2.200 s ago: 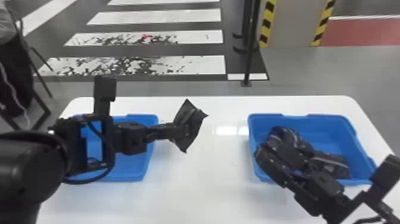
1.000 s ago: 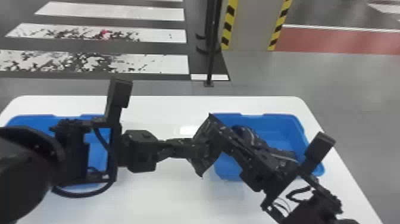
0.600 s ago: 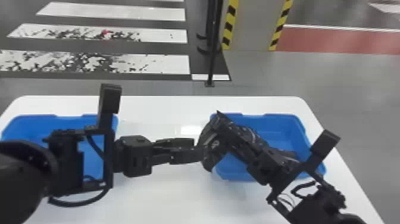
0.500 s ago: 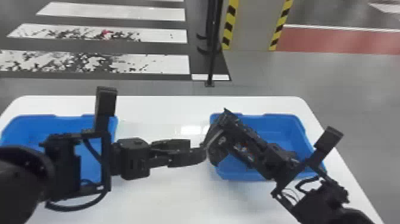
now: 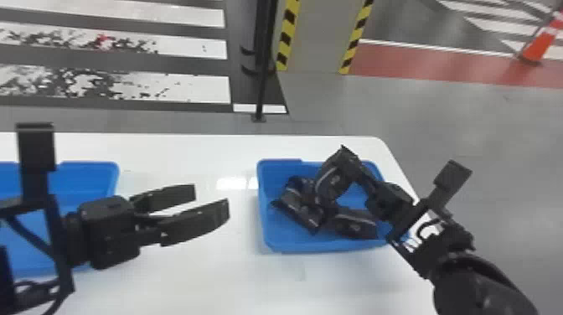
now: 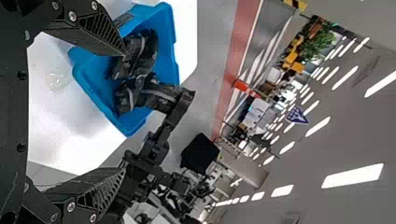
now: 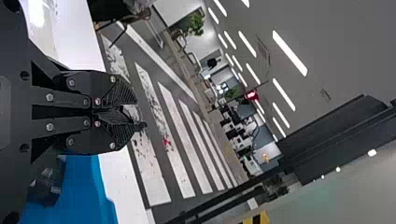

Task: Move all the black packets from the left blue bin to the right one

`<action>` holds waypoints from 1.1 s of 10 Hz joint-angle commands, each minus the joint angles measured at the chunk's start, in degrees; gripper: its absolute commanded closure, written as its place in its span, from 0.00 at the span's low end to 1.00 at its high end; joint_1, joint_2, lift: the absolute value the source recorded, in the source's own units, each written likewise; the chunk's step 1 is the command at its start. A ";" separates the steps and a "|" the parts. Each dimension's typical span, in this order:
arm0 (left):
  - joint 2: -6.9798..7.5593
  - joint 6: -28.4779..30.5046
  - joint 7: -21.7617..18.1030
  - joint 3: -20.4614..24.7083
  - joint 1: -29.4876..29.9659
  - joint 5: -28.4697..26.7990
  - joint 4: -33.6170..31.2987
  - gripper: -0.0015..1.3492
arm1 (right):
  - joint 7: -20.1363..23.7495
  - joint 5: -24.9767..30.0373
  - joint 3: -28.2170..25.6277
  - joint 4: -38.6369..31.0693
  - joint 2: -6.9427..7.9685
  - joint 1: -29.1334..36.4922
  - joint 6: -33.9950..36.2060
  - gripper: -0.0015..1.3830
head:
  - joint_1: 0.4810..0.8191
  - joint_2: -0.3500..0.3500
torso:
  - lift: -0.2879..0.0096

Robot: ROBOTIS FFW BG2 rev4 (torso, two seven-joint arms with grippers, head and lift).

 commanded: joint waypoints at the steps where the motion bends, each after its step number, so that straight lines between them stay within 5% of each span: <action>1: -0.61 -5.35 -0.02 2.54 2.70 -0.13 -1.19 0.13 | 0.03 1.98 -2.26 2.30 -0.11 -0.76 0.78 0.77 | 0.63 0.14 | 0.45; 2: -1.23 -12.10 -0.28 4.71 4.81 0.67 -1.19 0.13 | 0.03 2.21 -2.37 3.57 -0.11 -0.62 0.78 0.61 | 0.63 0.13 | 0.45; 4: -2.90 -16.46 -0.63 9.05 8.19 0.90 -1.33 0.13 | 0.03 3.92 -3.17 3.85 -0.11 0.22 0.22 0.37 | 0.63 0.16 | 0.45; 7: -5.80 -17.86 0.25 15.45 14.65 -2.30 -6.25 0.13 | -2.70 11.01 -3.40 -4.87 0.68 7.39 -6.25 0.32 | 0.63 0.20 | 0.45; 11: -7.38 -27.71 0.33 21.73 24.08 -7.33 -8.22 0.13 | -5.60 17.29 -1.69 -20.34 4.98 23.57 -17.08 0.31 | 0.63 0.29 | 0.45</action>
